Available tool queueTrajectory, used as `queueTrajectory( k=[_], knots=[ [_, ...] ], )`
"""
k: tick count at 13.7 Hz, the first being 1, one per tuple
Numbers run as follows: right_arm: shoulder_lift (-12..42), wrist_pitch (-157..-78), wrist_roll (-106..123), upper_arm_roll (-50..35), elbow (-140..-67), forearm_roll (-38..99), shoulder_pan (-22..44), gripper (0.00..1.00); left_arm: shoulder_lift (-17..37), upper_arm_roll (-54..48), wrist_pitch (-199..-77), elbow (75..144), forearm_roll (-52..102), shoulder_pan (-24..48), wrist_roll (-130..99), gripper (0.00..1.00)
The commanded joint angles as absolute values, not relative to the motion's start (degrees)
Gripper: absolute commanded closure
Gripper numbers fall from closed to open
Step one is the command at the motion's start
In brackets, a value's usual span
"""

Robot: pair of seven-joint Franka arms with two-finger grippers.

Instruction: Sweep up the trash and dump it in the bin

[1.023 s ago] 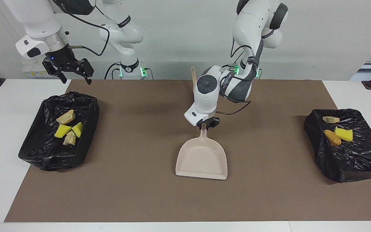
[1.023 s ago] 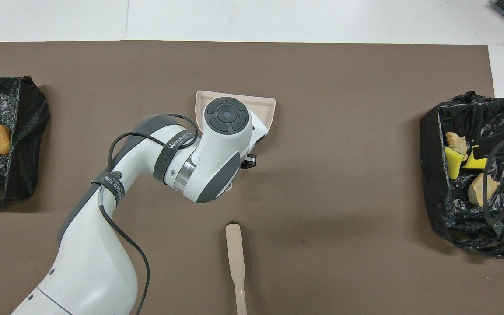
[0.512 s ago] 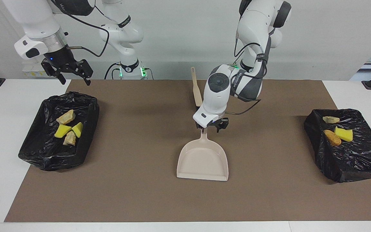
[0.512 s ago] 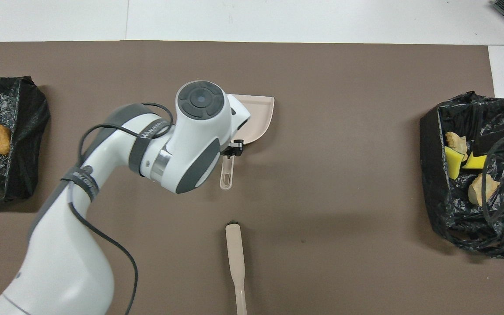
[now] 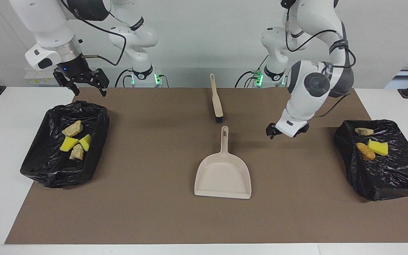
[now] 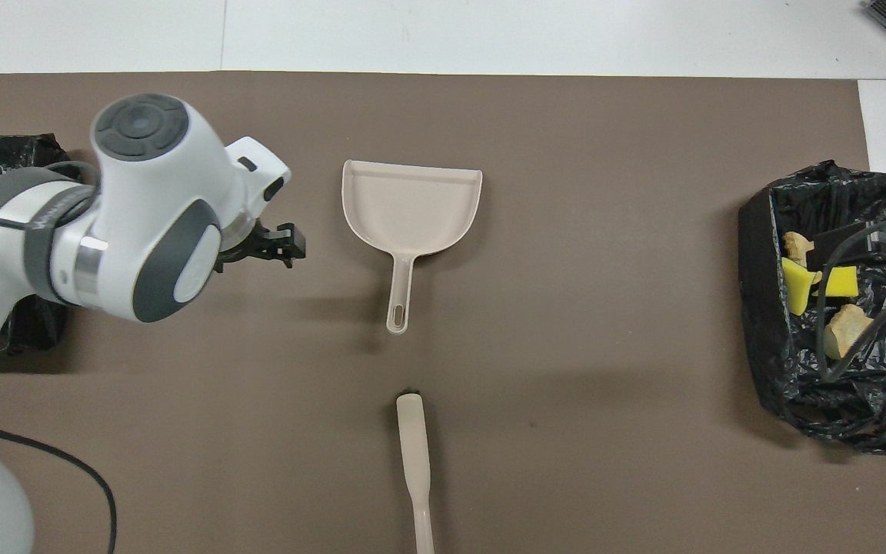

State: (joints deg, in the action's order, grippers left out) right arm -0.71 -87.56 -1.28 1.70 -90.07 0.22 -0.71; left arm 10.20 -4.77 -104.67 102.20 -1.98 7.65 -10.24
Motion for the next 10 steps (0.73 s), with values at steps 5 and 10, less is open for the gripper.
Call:
queueTrajectory(
  k=[5, 10],
  knots=[
    [-2.02, -87.7, -1.93, 1.76, -90.18, -0.17, -0.97, 0.0, -7.38, -5.36, -98.44, 108.3, -1.49, -0.26, 7.28, 0.0],
    [-2.02, -88.59, -2.29, 1.67, -90.26, 0.88, -0.97, 0.0, -2.92, -5.18, -84.23, 88.63, -1.06, -1.32, 10.81, 0.0]
  ],
)
